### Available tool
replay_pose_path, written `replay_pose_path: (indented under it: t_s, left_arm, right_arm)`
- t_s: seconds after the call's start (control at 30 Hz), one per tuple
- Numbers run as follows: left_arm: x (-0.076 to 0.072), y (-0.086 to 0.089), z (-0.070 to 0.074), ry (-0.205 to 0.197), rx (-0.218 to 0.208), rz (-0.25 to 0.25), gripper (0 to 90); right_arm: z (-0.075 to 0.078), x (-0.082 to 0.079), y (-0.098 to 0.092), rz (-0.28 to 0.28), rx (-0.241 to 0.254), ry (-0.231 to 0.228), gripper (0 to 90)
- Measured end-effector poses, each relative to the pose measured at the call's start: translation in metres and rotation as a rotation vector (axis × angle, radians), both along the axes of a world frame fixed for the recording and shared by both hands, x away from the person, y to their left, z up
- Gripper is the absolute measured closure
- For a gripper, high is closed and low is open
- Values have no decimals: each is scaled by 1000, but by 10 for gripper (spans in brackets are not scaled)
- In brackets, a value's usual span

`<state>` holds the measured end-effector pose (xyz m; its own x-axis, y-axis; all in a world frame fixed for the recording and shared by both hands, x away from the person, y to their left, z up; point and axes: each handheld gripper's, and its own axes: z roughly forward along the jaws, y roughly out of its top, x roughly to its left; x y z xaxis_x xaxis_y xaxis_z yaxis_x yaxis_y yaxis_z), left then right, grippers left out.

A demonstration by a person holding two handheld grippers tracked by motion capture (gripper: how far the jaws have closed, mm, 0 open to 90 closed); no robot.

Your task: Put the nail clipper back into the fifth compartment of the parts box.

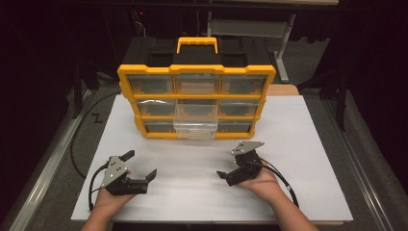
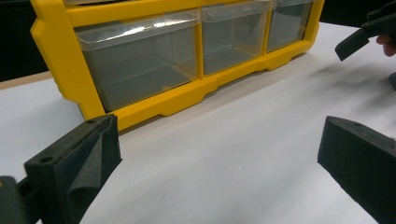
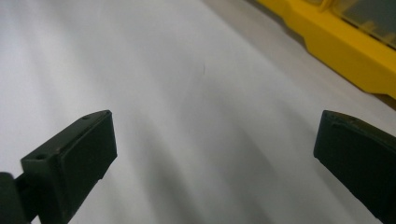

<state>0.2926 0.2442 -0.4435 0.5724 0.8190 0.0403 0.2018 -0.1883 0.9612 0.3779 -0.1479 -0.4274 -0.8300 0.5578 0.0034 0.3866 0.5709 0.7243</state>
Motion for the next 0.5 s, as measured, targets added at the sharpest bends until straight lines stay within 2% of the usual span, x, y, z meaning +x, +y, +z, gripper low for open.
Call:
replay_pose_path:
  t_s: [0.13, 0.23, 0.37, 0.47, 0.5]
  left_arm:
    - [-1, -1, 0, -1, 7, 1, 2]
    - [0, -2, 0, 3, 0, 10, 2]
    - [1, -3, 0, 4, -12, 14, 2]
    - [2, -5, 0, 4, -3, 10, 2]
    - [2, -5, 0, 5, -1, 10, 2]
  right_arm:
    - [0, -2, -3, -38, 87, -24, 7]
    - [2, -8, -7, -79, 184, -57, 7]
    - [0, -19, -12, -118, 257, -99, 7]
    - [-1, -22, -12, -118, 222, -117, 7]
    - [-1, -21, -13, -121, 227, -113, 7]
